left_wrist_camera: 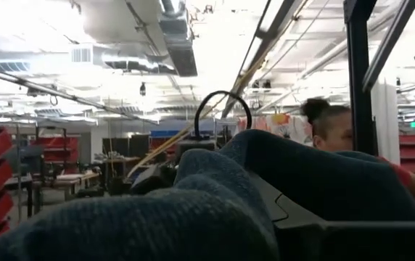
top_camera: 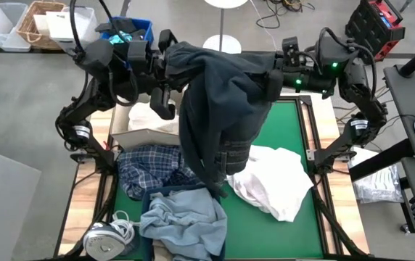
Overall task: Sort clothes
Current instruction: Put the blue pants into the blue laundry organizer
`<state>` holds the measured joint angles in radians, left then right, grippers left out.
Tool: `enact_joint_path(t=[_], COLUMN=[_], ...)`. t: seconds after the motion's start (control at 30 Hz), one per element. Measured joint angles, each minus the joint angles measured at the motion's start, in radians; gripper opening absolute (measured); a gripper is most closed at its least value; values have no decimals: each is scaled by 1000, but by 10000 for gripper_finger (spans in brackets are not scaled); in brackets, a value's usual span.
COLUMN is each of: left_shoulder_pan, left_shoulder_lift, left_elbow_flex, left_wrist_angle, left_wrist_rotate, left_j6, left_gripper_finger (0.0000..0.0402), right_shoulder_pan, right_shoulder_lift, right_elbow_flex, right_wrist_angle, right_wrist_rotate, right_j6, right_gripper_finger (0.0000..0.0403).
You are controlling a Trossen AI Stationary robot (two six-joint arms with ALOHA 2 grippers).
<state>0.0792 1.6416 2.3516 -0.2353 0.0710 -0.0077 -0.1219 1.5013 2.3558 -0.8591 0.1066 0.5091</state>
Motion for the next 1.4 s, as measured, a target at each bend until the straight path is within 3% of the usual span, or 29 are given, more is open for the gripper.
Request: enact_joint_path(t=[0.23,0.57,0.67,0.87,0.97,1.2,1.4], left_shoulder_pan=[0,3,2,5,5,5,4], left_shoulder_lift=[-56,-58,-63,-74,-57,-30,11], left_elbow_flex=[0,3,2,9,4,3,-2], left_wrist_angle=[-46,-103,-94,-83,-116,-133,-201], left_wrist_rotate=[-5,-54,-76,-99,-111,-146,-269], left_j6=[5,31,28,26,25,14,4], left_gripper_finger=[0,0,0,0,0,0,0], right_shoulder_pan=[1,-10,-10,22,44,52,52], right_shoulder_lift=[0,-32,-53,-65,-51,0,21], right_elbow_flex=[-2,-1,-1,1,-1,0,-3], right_wrist_angle=[197,232,229,187,181,184,176], right_wrist_rotate=[-11,-9,-9,-41,-50,-46,-60], right_j6=[-43,50,-43,-430,-538,-616,-648], right_gripper_finger=[340,378,380,380,380,380,380])
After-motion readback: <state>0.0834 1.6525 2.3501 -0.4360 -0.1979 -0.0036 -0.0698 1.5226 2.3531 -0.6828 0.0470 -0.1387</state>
